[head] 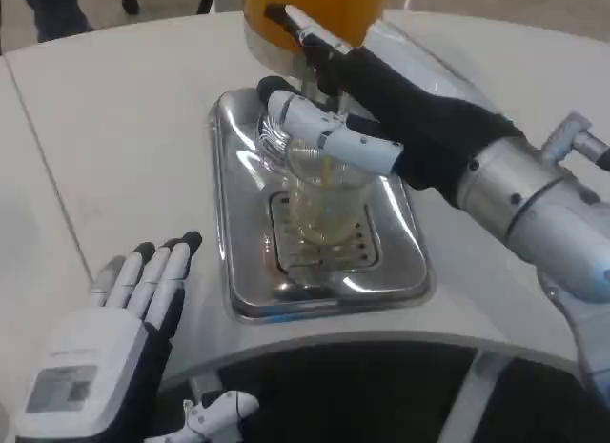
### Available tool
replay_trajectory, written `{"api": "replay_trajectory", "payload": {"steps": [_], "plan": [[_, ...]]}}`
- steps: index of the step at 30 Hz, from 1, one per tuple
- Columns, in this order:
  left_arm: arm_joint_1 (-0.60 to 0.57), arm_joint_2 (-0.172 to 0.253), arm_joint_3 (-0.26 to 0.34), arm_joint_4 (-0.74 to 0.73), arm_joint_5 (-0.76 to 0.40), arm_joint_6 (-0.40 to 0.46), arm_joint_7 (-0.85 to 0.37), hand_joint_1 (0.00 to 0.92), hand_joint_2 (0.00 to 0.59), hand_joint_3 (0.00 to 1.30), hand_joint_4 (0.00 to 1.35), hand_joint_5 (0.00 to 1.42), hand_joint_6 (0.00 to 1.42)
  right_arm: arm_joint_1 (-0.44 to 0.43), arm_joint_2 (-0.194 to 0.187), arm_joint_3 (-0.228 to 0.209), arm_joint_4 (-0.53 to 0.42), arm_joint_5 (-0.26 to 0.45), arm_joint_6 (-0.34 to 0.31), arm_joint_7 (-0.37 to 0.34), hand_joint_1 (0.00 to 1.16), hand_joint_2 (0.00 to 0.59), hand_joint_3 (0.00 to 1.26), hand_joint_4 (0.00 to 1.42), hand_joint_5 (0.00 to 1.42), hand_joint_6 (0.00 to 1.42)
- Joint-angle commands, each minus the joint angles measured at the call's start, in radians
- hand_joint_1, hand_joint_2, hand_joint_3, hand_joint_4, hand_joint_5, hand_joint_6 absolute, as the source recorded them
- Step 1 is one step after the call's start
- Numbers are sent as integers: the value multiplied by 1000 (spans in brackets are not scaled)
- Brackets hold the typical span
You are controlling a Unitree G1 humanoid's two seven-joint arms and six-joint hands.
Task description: Grasp the cup under the faucet to collect the drink, then remove the cup.
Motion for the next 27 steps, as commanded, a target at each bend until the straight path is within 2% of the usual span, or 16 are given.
{"api": "replay_trajectory", "payload": {"steps": [1, 3, 5, 9, 16, 20, 27], "plan": [[-10, -13, -16, 17, -4, 15, -15, 0, 78, 0, 0, 0, 3, -38, -45, 106, 5, -79, 3, 103, 63, 498, 75, 0, 14, 61], [-27, -20, -19, 22, -7, 33, -31, 15, 61, 0, 0, 0, 0, -6, -28, 100, -10, -108, -14, 76, 59, 499, 74, 0, 14, 62], [-46, -26, -22, 28, -9, 49, -39, 69, 46, 0, 0, 0, 0, 7, -6, 89, -7, -110, 7, 84, 30, 506, 62, 0, 14, 63], [-99, -51, -18, 57, -33, 77, -31, 151, 47, 0, 0, 0, 0, -10, -8, 120, -13, -151, 5, 121, 29, 510, 58, 0, 14, 63], [-211, -106, -42, 110, -43, 124, -7, 237, 53, 0, 0, 0, 0, -20, 15, 128, -11, -192, 2, 164, 35, 527, 65, 0, 14, 51], [-277, -133, -69, 152, -46, 137, 0, 246, 52, 0, 0, 0, 0, -21, 31, 116, -6, -205, 5, 177, 96, 527, 65, 0, 14, 48], [-343, -161, -101, 194, -70, 132, 14, 270, 49, 0, 0, 0, 0, -30, 31, 109, 3, -232, -7, 203, 115, 527, 69, 0, 14, 48]]}}
